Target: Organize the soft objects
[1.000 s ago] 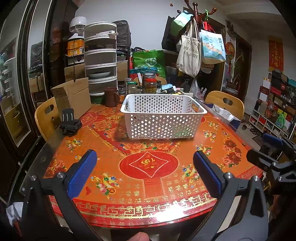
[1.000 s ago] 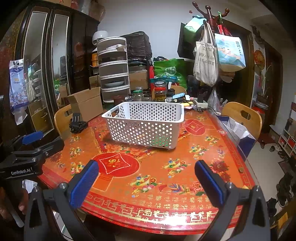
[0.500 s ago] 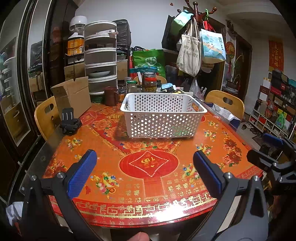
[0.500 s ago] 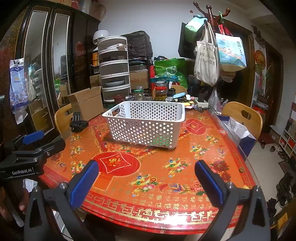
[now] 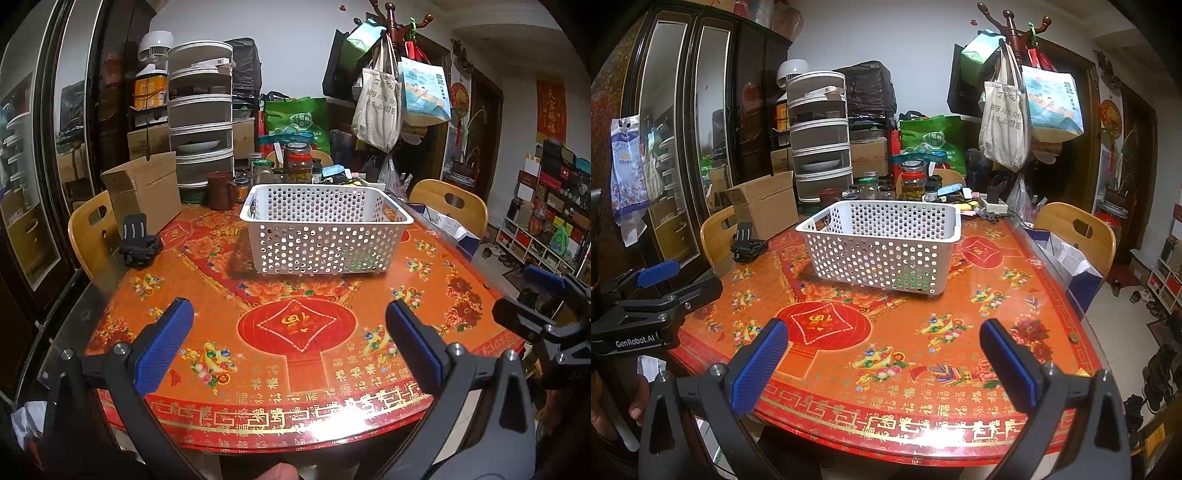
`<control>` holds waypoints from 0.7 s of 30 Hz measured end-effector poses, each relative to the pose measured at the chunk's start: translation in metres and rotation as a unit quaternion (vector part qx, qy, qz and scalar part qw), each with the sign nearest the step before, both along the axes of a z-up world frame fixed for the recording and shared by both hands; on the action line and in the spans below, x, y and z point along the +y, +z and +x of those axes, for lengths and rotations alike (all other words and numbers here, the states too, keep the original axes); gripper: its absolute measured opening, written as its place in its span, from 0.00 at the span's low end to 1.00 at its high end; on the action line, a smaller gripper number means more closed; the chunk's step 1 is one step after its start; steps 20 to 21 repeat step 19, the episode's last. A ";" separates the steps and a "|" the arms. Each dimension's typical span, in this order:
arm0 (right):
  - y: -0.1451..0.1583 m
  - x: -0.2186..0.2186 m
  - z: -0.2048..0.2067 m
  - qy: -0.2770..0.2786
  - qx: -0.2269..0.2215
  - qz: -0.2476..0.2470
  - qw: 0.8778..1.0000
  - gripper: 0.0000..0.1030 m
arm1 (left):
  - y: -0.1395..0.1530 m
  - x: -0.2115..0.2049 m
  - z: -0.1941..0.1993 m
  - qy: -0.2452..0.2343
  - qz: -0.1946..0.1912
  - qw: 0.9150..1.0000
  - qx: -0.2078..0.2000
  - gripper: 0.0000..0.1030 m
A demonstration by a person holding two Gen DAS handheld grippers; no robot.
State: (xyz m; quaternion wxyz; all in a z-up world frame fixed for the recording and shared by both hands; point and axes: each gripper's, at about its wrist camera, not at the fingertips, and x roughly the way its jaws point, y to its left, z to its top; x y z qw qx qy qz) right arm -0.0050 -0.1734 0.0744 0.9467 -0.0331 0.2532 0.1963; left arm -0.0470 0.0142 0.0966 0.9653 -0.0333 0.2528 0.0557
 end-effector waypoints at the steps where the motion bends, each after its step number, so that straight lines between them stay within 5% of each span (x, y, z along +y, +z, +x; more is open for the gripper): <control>1: 0.000 0.000 0.000 0.000 0.000 0.000 1.000 1.00 | 0.000 0.000 0.000 0.000 0.000 1.000 0.000 1.00; 21: -0.004 0.004 -0.003 0.005 0.001 -0.002 1.000 1.00 | -0.004 -0.007 -0.002 -0.013 0.006 1.000 -0.006 1.00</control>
